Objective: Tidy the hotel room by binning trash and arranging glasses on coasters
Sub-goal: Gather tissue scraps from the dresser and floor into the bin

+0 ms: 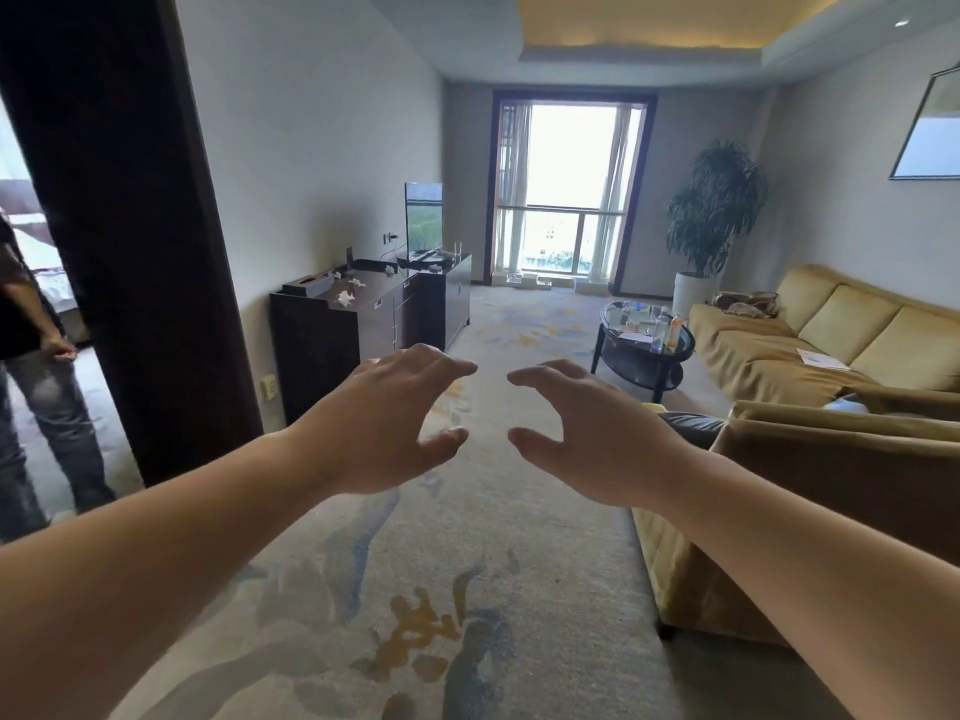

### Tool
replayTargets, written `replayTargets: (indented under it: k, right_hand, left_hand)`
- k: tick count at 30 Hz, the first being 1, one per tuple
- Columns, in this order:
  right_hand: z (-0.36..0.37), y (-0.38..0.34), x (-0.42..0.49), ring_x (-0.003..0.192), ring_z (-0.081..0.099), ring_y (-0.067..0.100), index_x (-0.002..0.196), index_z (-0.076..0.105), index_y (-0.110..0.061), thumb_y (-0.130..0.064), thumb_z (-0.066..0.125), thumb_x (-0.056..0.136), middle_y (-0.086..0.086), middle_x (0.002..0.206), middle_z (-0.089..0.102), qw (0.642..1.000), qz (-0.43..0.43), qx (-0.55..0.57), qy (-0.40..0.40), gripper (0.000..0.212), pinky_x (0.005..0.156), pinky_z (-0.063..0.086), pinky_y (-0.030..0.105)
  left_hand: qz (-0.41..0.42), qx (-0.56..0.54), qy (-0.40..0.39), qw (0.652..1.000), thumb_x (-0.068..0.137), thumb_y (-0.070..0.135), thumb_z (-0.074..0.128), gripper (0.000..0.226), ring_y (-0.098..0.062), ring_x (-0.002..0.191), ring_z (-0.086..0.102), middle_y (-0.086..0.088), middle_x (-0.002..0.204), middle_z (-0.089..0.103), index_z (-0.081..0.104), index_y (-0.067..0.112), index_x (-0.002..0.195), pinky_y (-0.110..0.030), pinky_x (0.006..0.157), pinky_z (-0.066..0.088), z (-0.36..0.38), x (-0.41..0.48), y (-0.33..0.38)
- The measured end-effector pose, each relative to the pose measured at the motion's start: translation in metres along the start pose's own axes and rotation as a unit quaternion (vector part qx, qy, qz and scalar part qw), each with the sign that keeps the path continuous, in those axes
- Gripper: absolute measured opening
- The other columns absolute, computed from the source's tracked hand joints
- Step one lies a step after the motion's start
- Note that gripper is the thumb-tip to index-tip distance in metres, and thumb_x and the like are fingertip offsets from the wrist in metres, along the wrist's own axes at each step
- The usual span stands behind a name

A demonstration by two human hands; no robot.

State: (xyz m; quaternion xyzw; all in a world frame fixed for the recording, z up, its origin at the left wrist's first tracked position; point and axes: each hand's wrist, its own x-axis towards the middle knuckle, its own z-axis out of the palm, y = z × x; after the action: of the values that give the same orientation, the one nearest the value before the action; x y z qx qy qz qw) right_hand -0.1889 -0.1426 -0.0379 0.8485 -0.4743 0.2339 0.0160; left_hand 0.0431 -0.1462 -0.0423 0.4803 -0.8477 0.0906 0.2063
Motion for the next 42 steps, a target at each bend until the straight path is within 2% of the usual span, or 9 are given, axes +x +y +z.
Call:
replayTargets:
  k: [4,12,19,27,34,42]
  right_hand:
    - [0.023,0.004,0.06,0.119,0.05,0.01,0.139,0.04,-0.035,-0.053,0.052,0.089,-0.013,0.142,0.043,1.0,0.012,-0.01,-0.005,0.055,0.084,0.038,0.02]
    - [0.068,0.027,0.154,0.122,0.047,0.01,0.138,0.04,-0.036,-0.054,0.051,0.089,-0.015,0.142,0.042,0.999,0.024,-0.008,-0.035,0.054,0.083,0.037,0.023]
    - [0.099,0.073,0.217,0.12,0.045,0.009,0.139,0.04,-0.036,-0.054,0.052,0.089,-0.015,0.14,0.043,0.999,0.009,-0.003,-0.041,0.054,0.078,0.035,0.022]
    - [0.112,0.159,0.289,0.117,0.05,0.009,0.137,0.039,-0.039,-0.055,0.051,0.088,-0.017,0.138,0.044,0.999,-0.008,0.015,-0.038,0.053,0.079,0.041,0.024]
    - [0.129,0.216,0.346,0.116,0.05,0.007,0.137,0.039,-0.041,-0.056,0.05,0.088,-0.018,0.139,0.044,0.999,-0.013,0.014,-0.039,0.053,0.071,0.033,0.019]
    - [0.167,0.254,0.425,0.118,0.048,0.006,0.137,0.039,-0.04,-0.056,0.05,0.089,-0.018,0.14,0.042,0.998,0.0,0.026,-0.054,0.053,0.073,0.034,0.02]
  left_hand:
    - [0.008,-0.002,-0.011,1.0,0.086,0.057,0.054,0.065,-0.014,0.13,0.041,0.011,0.144,0.04,0.027,0.038,0.141,-0.034,0.105,0.029,0.013,0.024,-0.06]
    - [-0.002,-0.034,-0.031,0.999,0.088,0.055,0.053,0.066,-0.013,0.132,0.038,0.01,0.146,0.037,0.026,0.036,0.144,-0.038,0.109,0.03,0.047,0.083,-0.142]
    - [-0.015,-0.039,-0.039,0.998,0.088,0.055,0.052,0.066,-0.013,0.135,0.034,0.009,0.147,0.036,0.026,0.035,0.145,-0.039,0.111,0.029,0.086,0.141,-0.18]
    - [-0.054,-0.032,-0.023,0.998,0.088,0.054,0.054,0.064,-0.012,0.129,0.039,0.011,0.144,0.038,0.027,0.037,0.144,-0.035,0.107,0.032,0.123,0.233,-0.205]
    - [-0.052,-0.022,-0.025,0.998,0.088,0.052,0.053,0.064,-0.011,0.13,0.039,0.011,0.144,0.039,0.027,0.035,0.144,-0.034,0.107,0.032,0.152,0.298,-0.229]
    - [-0.054,-0.035,-0.027,0.998,0.088,0.054,0.052,0.065,-0.01,0.131,0.037,0.012,0.145,0.038,0.026,0.036,0.144,-0.034,0.107,0.031,0.19,0.36,-0.296]
